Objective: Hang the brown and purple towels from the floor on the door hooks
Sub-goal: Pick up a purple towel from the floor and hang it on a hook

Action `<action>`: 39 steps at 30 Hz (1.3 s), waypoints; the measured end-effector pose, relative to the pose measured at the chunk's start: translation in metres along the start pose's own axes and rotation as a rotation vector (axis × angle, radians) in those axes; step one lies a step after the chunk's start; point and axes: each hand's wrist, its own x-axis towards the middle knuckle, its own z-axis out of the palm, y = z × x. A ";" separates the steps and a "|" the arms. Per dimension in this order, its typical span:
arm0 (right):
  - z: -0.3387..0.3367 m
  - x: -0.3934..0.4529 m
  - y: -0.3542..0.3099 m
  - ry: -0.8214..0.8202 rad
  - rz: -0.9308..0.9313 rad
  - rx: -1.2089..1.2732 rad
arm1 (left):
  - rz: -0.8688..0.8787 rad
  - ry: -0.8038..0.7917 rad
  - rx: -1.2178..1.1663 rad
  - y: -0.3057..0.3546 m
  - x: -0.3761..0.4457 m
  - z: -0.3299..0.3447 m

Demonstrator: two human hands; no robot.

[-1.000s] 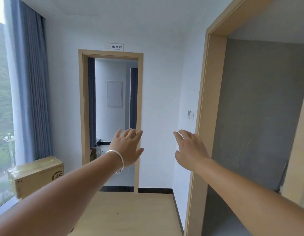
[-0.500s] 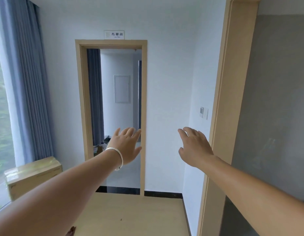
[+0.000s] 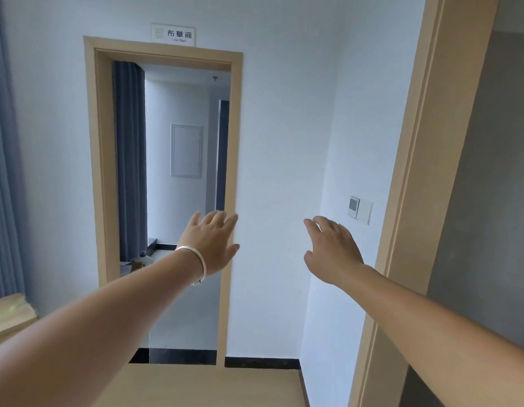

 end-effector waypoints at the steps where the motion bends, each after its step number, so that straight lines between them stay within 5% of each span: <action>1: 0.006 0.013 -0.001 0.002 0.006 0.000 | 0.000 0.001 -0.006 -0.007 0.011 0.009; 39: 0.382 0.479 0.040 -0.090 -0.198 0.233 | -0.148 -0.165 0.098 -0.106 0.384 0.378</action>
